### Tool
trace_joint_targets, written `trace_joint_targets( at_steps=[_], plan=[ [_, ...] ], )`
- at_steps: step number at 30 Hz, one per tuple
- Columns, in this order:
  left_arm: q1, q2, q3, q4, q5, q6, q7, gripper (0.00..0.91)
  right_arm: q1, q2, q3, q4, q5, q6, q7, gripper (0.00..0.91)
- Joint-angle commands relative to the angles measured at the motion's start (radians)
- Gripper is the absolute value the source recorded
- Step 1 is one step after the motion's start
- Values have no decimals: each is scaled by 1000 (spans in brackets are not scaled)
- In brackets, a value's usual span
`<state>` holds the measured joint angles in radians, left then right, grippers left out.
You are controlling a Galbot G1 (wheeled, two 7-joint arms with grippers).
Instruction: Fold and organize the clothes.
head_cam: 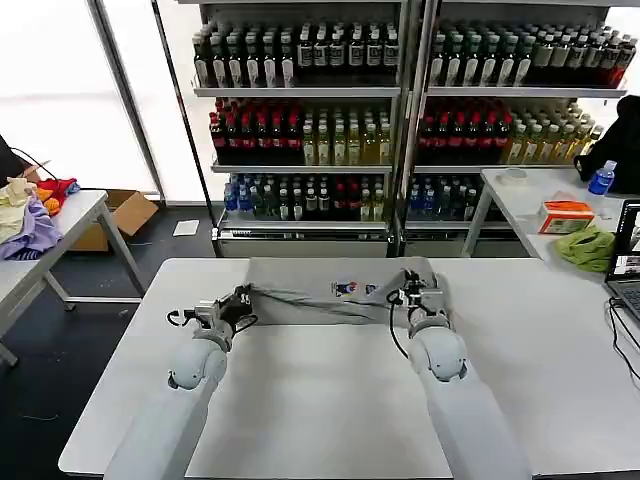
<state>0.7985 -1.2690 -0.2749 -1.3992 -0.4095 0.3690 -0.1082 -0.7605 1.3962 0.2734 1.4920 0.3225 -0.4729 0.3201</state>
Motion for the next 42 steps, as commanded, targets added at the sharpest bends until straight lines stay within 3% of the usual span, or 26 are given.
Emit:
trace_joint_targets(
  at_steps=[1, 5, 11, 18, 28, 42],
  plan=[
    [1, 11, -1, -45, -10, 44, -25, 907, 9, 16, 0, 3, 88, -23, 79, 907],
    [22, 27, 4, -101, -20, 70, -32, 907, -5, 6, 5, 55, 87, -22, 100, 907],
    [95, 48, 2, -220, -11, 112, -47, 907, -113, -53, 21, 225, 78, -89, 120, 907],
    [167, 87, 8, -277, -3, 134, -51, 907, -252, -140, 33, 316, 66, -106, 95, 907],
    [188, 123, 4, -294, -28, 179, -46, 907, -337, -222, 70, 350, 121, -111, 97, 907],
    [141, 115, 9, -214, -35, 181, -45, 907, -309, -202, 78, 282, 155, -110, 109, 907]
  ],
)
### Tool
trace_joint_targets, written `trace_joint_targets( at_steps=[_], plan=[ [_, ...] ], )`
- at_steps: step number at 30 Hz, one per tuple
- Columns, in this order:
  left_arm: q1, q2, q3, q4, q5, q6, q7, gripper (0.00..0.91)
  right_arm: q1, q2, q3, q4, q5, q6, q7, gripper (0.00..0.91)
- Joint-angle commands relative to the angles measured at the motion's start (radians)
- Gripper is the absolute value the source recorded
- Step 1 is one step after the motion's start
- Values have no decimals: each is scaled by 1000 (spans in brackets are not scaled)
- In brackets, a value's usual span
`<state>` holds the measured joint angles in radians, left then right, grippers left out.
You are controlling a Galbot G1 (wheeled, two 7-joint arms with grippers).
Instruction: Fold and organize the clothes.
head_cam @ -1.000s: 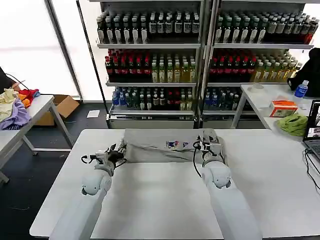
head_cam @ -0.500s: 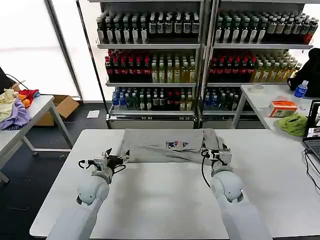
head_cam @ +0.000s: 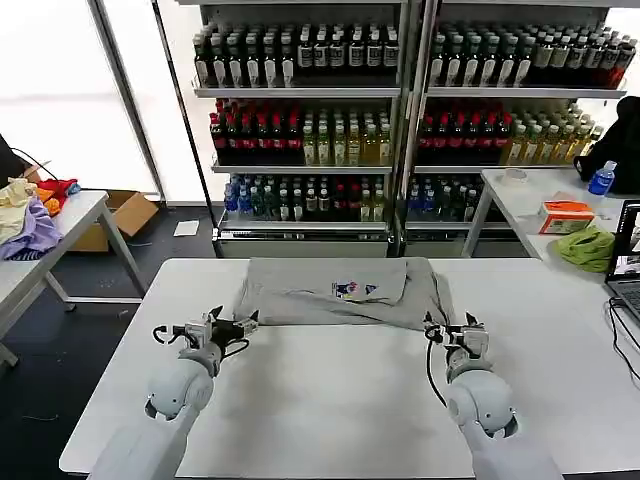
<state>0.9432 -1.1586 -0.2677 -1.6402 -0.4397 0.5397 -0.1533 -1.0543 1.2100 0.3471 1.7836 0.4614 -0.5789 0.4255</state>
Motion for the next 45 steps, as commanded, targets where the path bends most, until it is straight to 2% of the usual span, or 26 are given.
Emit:
trace_joint_targets(
  at_steps=[1, 10, 12, 14, 15, 16, 17, 18, 19, 20, 21, 29, 45],
  plan=[
    [-8, 2, 5, 34, -4, 10, 0, 907, -5, -14, 2, -26, 16, -4, 2, 907],
    [-37, -12, 15, 88, -3, 7, 0, 907, 37, 2, -2, -95, 21, -3, 8, 907],
    [-41, -12, 18, 95, -2, 6, 2, 816, 42, 5, -1, -107, 22, -3, 7, 907],
    [-44, -13, 22, 104, 0, 6, 4, 625, 50, 8, 0, -115, 26, -3, 9, 907],
    [-44, -13, 23, 105, 0, 6, 4, 453, 52, 8, 0, -118, 28, -3, 8, 907],
    [-44, -15, 24, 109, 0, 7, 5, 343, 54, 8, -2, -121, 34, -3, 7, 907],
    [-44, -16, 26, 112, 1, 7, 5, 202, 54, 9, -5, -124, 35, -3, 4, 625],
    [-42, -17, 29, 116, 3, 6, 5, 202, 54, 10, -6, -127, 35, -2, 3, 453],
    [-39, -17, 32, 117, 6, 7, 6, 50, 54, 13, -8, -134, 36, -2, -1, 161],
    [-36, -17, 33, 117, 8, 7, 7, 50, 54, 16, -9, -141, 36, -2, -4, 30],
    [-33, -18, 34, 114, 8, 8, 7, 50, 55, 18, -9, -148, 36, -2, -6, 0],
    [-16, -7, 35, 110, 21, 16, 13, 0, 14, 30, -11, -154, 47, -2, -29, 0],
    [60, -4, 16, 30, 27, -7, 14, 0, -57, 23, 16, -36, 64, -1, -18, 0]
  ],
)
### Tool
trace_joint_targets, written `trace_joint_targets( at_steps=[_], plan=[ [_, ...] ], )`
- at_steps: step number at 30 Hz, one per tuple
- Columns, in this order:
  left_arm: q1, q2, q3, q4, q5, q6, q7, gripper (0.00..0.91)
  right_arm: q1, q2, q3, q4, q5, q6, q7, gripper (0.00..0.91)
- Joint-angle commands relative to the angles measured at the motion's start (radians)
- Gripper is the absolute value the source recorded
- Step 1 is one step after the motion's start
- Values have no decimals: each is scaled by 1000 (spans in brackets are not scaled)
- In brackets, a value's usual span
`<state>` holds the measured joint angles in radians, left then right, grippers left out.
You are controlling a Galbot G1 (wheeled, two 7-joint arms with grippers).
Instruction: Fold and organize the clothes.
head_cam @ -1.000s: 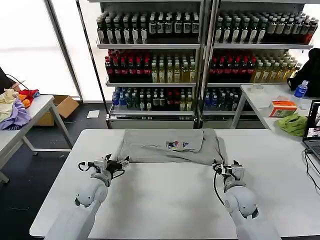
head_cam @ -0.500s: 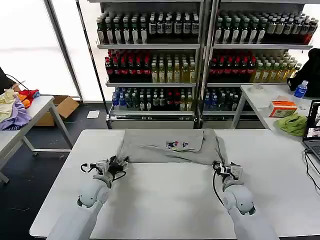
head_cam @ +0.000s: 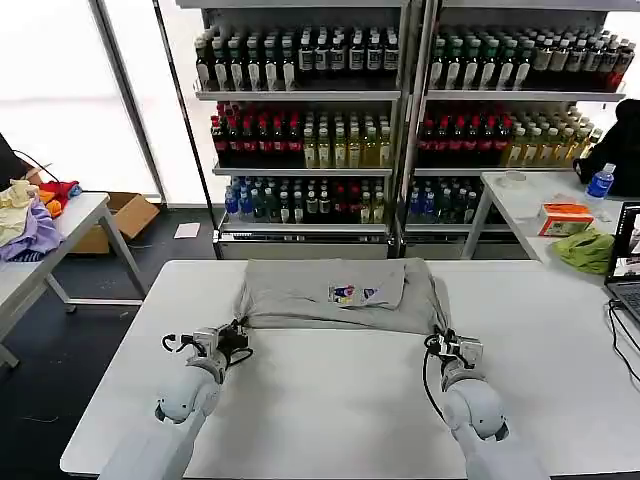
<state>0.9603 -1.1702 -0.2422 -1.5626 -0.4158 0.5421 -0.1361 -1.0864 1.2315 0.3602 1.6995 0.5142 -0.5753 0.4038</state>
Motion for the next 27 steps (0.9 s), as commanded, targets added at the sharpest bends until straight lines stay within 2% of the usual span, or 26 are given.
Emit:
trace_joint_targets(
  at_steps=[1, 5, 17, 27],
  plan=[
    [52, 14, -15, -68, 6, -13, -3, 0, -33, -3, 7, 69, 16, -5, 6, 0],
    [121, 42, -41, -183, 7, -13, -8, 0, -74, -22, 28, 170, 47, -6, 19, 0],
    [406, 42, -108, -499, 28, -17, -21, 0, -308, -42, 136, 455, 54, -6, 56, 0],
    [644, 40, -195, -674, 62, -56, -15, 0, -571, 8, 155, 604, 7, -3, 90, 0]
  ],
)
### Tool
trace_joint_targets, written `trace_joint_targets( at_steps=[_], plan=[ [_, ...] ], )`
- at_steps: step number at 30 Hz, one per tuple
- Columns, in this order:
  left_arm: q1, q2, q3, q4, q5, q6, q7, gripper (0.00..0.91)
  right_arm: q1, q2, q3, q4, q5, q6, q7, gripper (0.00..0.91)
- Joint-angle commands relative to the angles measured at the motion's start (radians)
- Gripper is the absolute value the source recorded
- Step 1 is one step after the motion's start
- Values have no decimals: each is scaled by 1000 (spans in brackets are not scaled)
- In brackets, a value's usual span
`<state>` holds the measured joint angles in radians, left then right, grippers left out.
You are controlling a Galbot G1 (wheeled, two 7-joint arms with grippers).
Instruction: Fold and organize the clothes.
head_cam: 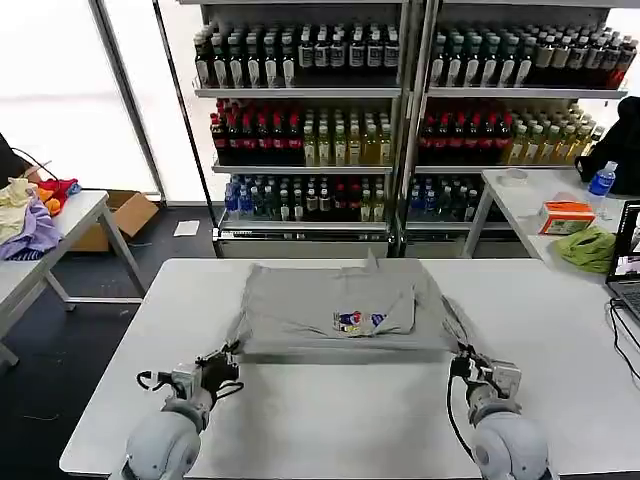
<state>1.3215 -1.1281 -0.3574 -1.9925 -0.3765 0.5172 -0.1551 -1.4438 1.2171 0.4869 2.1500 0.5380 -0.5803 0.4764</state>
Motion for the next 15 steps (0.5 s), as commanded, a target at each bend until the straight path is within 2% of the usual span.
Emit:
trace_joint_targets(
  at_steps=[1, 7, 11, 15],
  plan=[
    [312, -17, -84, -250, 34, -44, 0, 10, -231, 31, 26, 162, -33, 3, 20, 0],
    [436, -48, -89, -277, 59, -83, -6, 0, -353, 65, -8, 199, -134, 12, 28, 0],
    [471, -38, -116, -287, 65, -86, -5, 0, -367, 58, 12, 200, -144, 17, 47, 0],
    [478, -33, -124, -279, 66, -86, -6, 0, -369, 44, 22, 188, -176, 24, 40, 0]
  ],
)
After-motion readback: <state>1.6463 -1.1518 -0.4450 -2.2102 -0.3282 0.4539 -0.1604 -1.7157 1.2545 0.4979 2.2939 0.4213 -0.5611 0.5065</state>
